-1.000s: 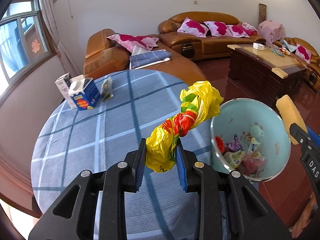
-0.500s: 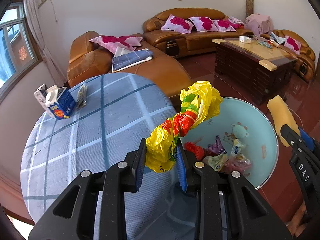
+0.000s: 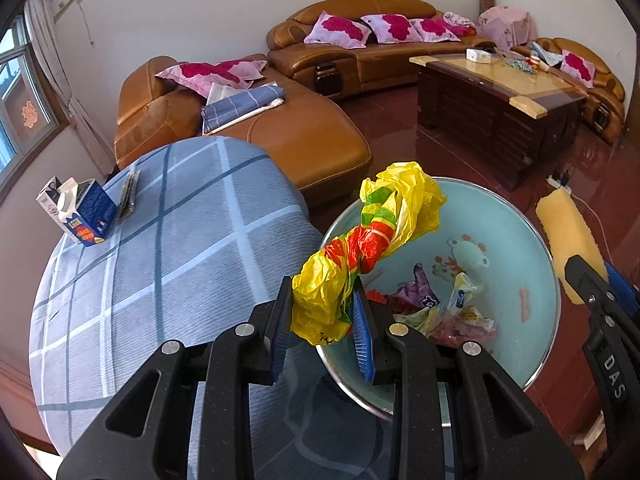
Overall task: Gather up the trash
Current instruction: 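Open both tools over the bucket to drop the wrapper and sponge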
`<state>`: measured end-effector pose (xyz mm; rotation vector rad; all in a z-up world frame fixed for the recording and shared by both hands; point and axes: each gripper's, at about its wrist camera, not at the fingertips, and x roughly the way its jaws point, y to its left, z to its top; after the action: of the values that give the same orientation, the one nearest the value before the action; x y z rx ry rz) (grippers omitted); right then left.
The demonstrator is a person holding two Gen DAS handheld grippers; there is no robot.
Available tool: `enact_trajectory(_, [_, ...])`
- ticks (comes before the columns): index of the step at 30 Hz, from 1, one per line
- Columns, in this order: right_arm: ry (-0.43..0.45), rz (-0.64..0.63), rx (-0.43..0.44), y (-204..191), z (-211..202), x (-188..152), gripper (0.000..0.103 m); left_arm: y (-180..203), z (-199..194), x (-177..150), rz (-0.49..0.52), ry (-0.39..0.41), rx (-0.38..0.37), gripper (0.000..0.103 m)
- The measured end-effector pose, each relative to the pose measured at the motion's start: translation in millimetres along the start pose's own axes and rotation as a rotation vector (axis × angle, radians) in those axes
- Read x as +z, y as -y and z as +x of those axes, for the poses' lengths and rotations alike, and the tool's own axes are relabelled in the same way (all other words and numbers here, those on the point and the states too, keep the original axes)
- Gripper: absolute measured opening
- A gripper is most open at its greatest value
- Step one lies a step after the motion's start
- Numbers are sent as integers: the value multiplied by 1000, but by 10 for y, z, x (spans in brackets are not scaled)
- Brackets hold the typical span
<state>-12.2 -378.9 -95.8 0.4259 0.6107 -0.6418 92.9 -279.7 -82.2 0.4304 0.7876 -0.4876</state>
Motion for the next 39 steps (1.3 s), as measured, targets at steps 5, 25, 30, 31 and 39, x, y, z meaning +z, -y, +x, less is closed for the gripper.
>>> enact_trajectory(5, [-11,11,-6,20,34,7,30,97,102,22,9,-20,-11,28])
enact_trajectory(25, [-29,-1,-11,36,133,-45,30,-80,-15,68,-4,25,-24,62])
enact_trajectory(30, [-24,-25,0,-71,184,11,31,-341,-168,58,-46,56,-5,64])
enact_trajectory(31, [-23,-30,3,-93,187,27,31,-406,-204,44,-58,61,2,65])
enact_trajectory(39, [-31,-70,60,-309,284,51,62,-772,-296,-90,-119,59,43,75])
